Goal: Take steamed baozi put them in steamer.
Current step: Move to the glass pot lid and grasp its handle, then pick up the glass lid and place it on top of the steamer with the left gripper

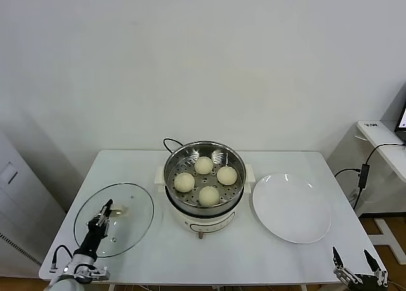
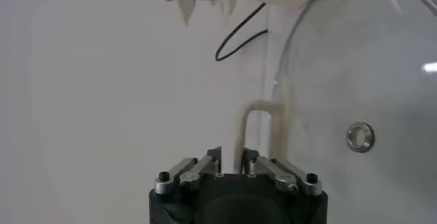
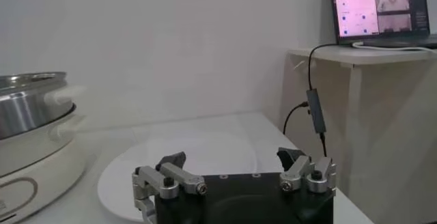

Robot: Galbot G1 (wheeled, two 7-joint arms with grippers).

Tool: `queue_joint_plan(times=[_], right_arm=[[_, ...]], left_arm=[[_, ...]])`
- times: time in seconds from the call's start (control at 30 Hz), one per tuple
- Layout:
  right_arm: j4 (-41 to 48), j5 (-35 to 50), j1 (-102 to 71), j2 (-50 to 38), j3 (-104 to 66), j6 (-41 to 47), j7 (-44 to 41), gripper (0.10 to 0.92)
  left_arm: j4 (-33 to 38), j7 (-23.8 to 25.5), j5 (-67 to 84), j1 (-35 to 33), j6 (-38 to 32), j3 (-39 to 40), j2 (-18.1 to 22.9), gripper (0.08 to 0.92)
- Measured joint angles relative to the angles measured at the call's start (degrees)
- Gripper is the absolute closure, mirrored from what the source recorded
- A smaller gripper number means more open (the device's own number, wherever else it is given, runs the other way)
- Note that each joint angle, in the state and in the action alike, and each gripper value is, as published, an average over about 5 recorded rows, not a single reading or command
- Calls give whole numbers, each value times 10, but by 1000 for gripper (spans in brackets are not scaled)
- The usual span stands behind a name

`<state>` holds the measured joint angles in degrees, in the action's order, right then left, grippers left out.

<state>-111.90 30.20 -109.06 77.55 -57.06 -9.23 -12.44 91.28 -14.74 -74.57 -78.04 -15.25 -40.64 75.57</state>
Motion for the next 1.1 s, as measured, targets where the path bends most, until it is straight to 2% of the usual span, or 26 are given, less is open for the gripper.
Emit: queue_joint_plan(times=[0.17, 0.3, 0.5, 0.7, 0.9, 1.1], right_arm=[[-1, -2, 4, -4, 4, 4, -6, 203], [-2, -4, 8, -10, 6, 6, -13, 203], [3, -1, 16, -22, 9, 8, -28, 203], [19, -2, 30, -41, 18, 9, -41, 203], [31, -10, 41, -48, 24, 15, -48, 203], [37, -21, 42, -46, 26, 19, -54, 203]], left_arm=[[30, 22, 40, -3, 17, -5, -26, 885], [66, 50, 97, -5, 49, 0, -62, 885], [147, 95, 187, 0, 135, 27, -134, 885], [235, 133, 226, 24, 239, 99, -195, 885], [284, 172, 207, 67, 337, 212, -215, 885], [282, 199, 158, 131, 412, 327, -197, 885]])
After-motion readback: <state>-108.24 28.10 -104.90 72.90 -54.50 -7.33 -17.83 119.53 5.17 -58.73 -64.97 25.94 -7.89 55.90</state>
